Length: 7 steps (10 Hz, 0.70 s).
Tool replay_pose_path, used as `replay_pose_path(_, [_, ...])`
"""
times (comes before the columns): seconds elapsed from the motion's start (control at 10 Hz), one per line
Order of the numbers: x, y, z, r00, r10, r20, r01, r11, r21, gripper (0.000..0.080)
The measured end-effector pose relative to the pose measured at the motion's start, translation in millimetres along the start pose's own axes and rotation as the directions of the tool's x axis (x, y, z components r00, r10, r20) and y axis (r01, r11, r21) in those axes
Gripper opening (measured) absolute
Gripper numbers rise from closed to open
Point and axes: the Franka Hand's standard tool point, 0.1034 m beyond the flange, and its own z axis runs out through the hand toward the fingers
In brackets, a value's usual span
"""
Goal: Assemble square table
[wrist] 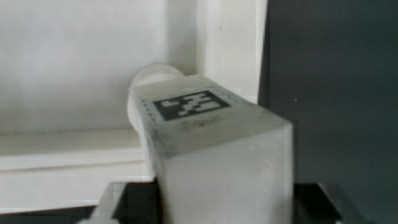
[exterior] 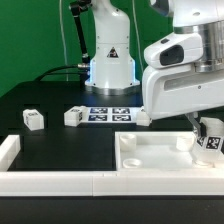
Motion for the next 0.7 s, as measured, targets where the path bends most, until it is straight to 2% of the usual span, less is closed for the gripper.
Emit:
replay_pose_path(0.3, [1.8,2.2,0.2,0.993,0.118,-0.014,-0.118,0.993,0.005,0.0321])
replay_pose_path(0.4, [4.1,6.9,-0.2,0.966,0.255,-0.037,-0.254,0.967,0.030,0.0321])
replay_pose_path(0.5, [4.7,10.5,-0.2,0.917,0.398,-0.035,-0.396,0.917,0.058,0.0321])
replay_pose_path(0.6, [5.5,15.0,-0.6,0.819,0.573,-0.014,-0.571,0.817,0.081,0.0321])
replay_pose_path(0.7, [6.5,17.1,-1.2,0.738,0.675,-0.006,-0.672,0.736,0.083,0.0321])
